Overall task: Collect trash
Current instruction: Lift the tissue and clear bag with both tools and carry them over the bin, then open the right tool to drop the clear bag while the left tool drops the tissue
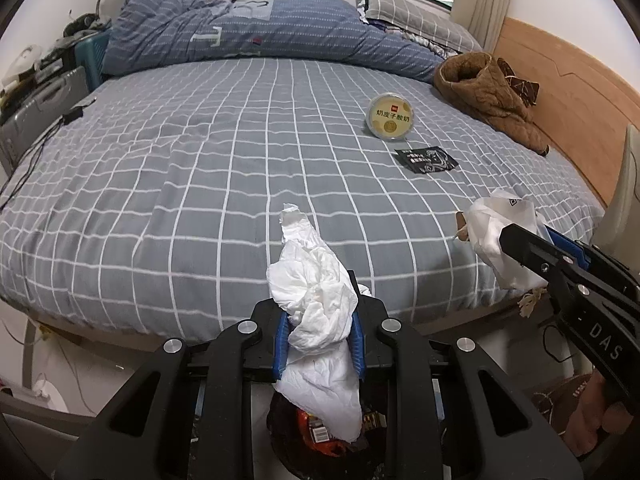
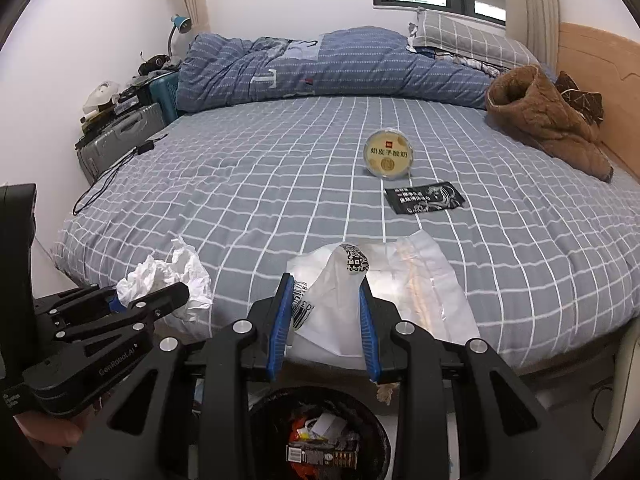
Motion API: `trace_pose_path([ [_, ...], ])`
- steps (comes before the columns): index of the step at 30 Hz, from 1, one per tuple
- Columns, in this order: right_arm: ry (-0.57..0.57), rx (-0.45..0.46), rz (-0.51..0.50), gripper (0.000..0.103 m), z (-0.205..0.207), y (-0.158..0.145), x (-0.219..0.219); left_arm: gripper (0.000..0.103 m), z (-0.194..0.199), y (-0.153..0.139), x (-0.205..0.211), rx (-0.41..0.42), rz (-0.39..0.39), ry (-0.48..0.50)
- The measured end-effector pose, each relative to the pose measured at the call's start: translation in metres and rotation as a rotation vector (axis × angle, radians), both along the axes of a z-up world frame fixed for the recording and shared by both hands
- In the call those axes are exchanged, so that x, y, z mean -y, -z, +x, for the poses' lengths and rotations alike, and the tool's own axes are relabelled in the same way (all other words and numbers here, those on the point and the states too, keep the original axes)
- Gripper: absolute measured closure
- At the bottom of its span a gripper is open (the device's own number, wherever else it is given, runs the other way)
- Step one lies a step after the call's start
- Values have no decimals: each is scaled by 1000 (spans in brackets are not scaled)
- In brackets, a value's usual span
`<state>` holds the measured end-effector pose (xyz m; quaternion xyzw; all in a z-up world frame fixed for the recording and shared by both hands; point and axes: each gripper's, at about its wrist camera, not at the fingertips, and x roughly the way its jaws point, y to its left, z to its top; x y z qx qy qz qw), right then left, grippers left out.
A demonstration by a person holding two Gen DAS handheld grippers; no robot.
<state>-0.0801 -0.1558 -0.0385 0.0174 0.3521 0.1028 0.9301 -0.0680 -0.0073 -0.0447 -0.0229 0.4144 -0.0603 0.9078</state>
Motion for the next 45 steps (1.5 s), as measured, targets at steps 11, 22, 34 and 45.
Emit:
trace_pose_path([
  [11, 0, -48, 5, 73, -39, 16, 3, 80, -31, 6, 6, -15, 16, 4],
  [22, -19, -73, 20, 74, -84, 13, -4, 80, -68, -8, 3, -43, 30, -12],
  [34, -4, -167, 35, 74, -100, 34, 0, 80, -94, 10, -2, -144, -11, -13],
  [45, -3, -279, 6, 73, -87, 100, -2, 80, -78, 72, 4, -197, 0, 21],
])
